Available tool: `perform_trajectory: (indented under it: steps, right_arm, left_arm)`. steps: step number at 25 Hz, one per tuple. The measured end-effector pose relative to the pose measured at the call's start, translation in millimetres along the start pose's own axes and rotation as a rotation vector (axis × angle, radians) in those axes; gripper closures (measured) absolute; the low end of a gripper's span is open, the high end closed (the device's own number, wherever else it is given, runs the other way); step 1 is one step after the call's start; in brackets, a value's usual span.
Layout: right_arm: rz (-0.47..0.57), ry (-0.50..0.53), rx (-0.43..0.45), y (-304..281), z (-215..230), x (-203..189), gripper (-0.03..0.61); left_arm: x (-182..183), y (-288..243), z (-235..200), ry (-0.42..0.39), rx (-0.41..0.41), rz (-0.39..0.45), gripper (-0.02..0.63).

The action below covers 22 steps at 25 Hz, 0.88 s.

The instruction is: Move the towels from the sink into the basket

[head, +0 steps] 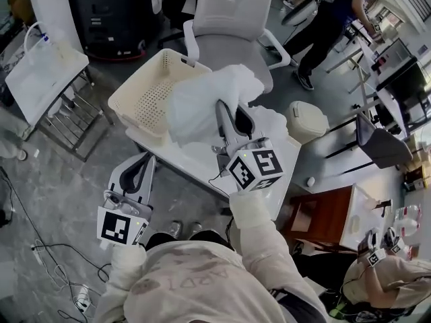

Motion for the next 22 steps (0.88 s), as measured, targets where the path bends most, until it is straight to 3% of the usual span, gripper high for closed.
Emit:
perform_trajectory:
  steps: [12,22]
  right_arm:
    - [-0.032,0.013,0.148,-105.3,-25.1,-8.4,0.491]
    - [-0.222,0.005,0.197,-173.6,-28.2,-86.2,0.489]
  left_arm:
    - [-1.9,22.6,-34.2,-0.020,0.123,-0.016,0.609]
    - [-8.1,38.2,-59.3,-0.018,0.239,-0.043,0.609]
Point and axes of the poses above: the fingertips, and each gripper's own axes: y backward along the fingers, z to its right, x out of its top, the point moved 3 cm from there along y, backward along the fingers, and after that the axes turned 4 degrees about z, right-handed, at the moved point
